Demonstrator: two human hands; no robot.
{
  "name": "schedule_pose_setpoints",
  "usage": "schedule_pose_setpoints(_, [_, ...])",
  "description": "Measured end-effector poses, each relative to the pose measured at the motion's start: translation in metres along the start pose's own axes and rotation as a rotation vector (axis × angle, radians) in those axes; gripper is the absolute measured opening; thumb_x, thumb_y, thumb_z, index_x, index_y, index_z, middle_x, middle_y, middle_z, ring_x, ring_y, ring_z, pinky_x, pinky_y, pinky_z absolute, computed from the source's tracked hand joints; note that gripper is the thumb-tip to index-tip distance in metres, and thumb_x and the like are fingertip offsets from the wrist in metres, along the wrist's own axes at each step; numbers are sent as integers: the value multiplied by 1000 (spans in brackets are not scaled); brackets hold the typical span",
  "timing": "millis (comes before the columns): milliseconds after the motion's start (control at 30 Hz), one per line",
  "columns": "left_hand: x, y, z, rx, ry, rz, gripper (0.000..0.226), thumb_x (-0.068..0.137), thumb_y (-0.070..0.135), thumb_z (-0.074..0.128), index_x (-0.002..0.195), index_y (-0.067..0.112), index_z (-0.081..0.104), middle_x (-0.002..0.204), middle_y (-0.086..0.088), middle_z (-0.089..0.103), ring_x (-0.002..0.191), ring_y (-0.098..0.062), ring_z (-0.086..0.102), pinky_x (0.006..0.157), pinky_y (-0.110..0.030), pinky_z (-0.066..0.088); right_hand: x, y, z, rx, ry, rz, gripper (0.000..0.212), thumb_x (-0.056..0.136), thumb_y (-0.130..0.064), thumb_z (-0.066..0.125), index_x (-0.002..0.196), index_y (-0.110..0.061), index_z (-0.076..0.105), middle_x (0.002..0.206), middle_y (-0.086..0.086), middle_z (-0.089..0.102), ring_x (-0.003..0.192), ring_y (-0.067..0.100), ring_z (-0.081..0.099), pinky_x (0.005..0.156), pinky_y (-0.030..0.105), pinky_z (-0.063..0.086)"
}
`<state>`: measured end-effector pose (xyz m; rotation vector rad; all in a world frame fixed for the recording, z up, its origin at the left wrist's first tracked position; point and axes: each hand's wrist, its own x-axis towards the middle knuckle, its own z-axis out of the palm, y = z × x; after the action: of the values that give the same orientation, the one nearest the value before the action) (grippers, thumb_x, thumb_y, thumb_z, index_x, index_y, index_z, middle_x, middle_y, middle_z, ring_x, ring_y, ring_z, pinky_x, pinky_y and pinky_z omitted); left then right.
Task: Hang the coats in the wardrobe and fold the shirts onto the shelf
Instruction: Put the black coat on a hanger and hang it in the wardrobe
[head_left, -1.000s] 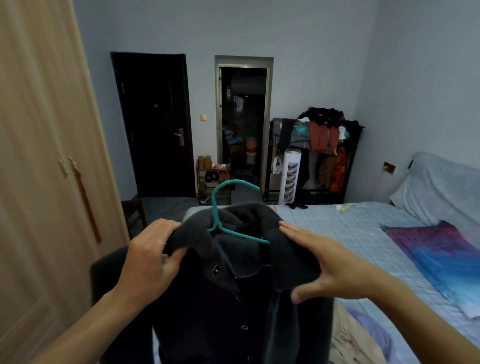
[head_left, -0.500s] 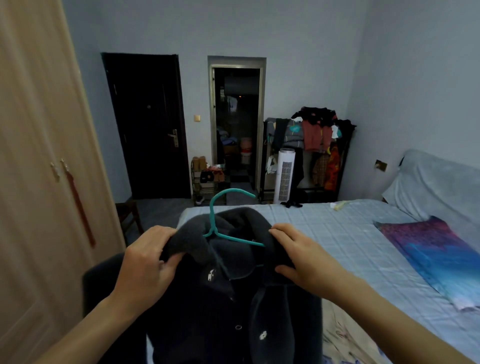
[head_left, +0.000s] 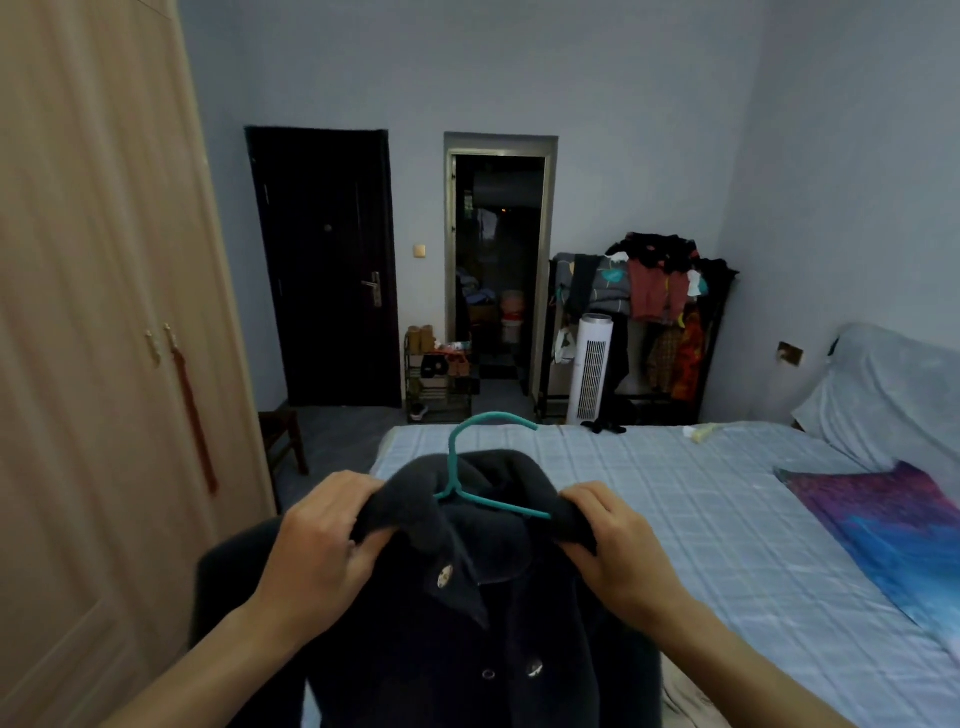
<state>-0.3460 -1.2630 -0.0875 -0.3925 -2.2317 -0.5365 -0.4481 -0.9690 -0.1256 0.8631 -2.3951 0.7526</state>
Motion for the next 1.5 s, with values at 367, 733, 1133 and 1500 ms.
schedule_pose_setpoints(367, [18, 26, -33, -51, 55, -57, 23, 80, 16, 78, 100, 13, 66, 92, 8, 63, 83, -4, 61, 70, -28, 52, 43, -36, -43, 66, 258, -104, 38, 78, -6, 78, 112, -16, 64, 110, -8, 58, 99, 5, 56, 92, 16, 44])
schedule_pose_setpoints(733, [28, 66, -20, -110, 71, -37, 18, 81, 17, 79, 95, 16, 67, 89, 8, 61, 81, -4, 59, 70, -22, 50, 49, -105, -40, 144, 181, -255, 37, 79, -2, 72, 113, -13, 64, 112, -6, 59, 103, 3, 55, 95, 12, 43])
schedule_pose_setpoints(1133, [34, 73, -50, -243, -252, -80, 24, 95, 42, 49, 109, 31, 67, 94, 20, 62, 92, -3, 61, 79, -22, 48, 50, -76, -39, 197, 351, -282, 34, 79, 1, 73, 110, -11, 67, 110, -4, 61, 103, 7, 59, 92, 16, 46])
schedule_pose_setpoints(1500, [113, 53, -68, -89, -282, 260, 19, 77, 27, 83, 94, 24, 74, 84, 15, 64, 84, -7, 56, 75, -26, 47, 73, -62, -70, 302, 307, -433, 28, 85, -16, 72, 112, -15, 70, 114, -16, 61, 106, 8, 62, 91, 15, 44])
